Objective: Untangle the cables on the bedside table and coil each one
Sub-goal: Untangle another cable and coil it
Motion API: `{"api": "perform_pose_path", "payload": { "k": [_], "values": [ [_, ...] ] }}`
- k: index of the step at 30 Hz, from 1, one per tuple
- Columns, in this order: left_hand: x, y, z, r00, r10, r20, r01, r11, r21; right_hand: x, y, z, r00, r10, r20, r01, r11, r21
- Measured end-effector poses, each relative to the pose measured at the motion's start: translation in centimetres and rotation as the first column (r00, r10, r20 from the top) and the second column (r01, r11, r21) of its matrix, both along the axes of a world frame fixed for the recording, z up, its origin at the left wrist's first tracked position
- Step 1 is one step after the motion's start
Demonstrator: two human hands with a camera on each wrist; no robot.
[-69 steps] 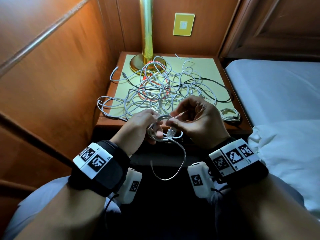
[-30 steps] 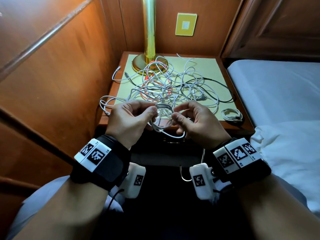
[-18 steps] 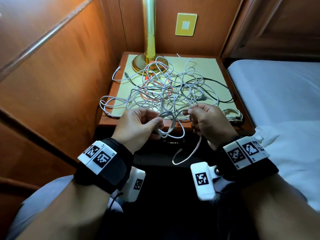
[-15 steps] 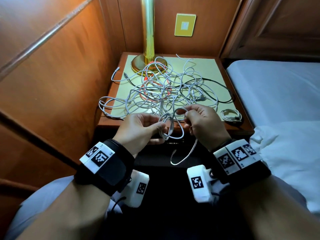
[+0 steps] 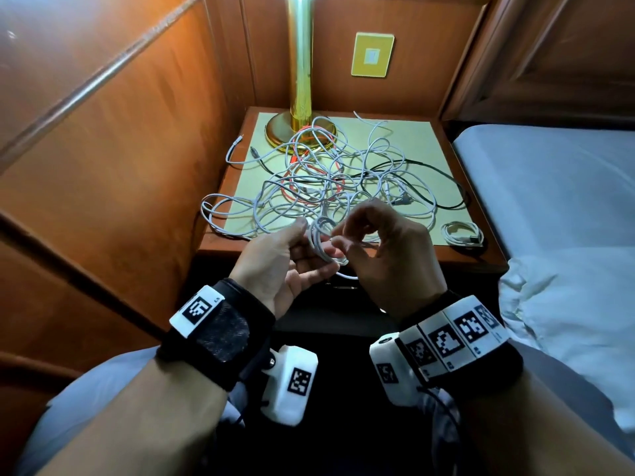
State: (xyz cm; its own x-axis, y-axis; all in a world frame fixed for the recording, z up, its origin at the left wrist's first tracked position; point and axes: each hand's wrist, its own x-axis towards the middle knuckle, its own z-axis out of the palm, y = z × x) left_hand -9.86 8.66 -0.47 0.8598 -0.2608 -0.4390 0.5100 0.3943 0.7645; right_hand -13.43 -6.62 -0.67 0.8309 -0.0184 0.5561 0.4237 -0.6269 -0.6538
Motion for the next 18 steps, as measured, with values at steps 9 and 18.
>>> {"api": "perform_pose_path", "payload": {
  "k": [9,18],
  "values": [
    [0.4,0.2,0.5,0.992,0.105,0.067,-0.097,0.989,-0.11,-0.3,0.2,-0.2,0.996,-0.026,-0.082,0.023,0.999,-0.03],
    [1.9,3.4,1.8,0.975,0.159,0.158,-0.125,0.971,-0.202,1.3,-5.3,0.8,0.754,0.001,-0.657,0.179,0.962,0.206]
  ]
}}
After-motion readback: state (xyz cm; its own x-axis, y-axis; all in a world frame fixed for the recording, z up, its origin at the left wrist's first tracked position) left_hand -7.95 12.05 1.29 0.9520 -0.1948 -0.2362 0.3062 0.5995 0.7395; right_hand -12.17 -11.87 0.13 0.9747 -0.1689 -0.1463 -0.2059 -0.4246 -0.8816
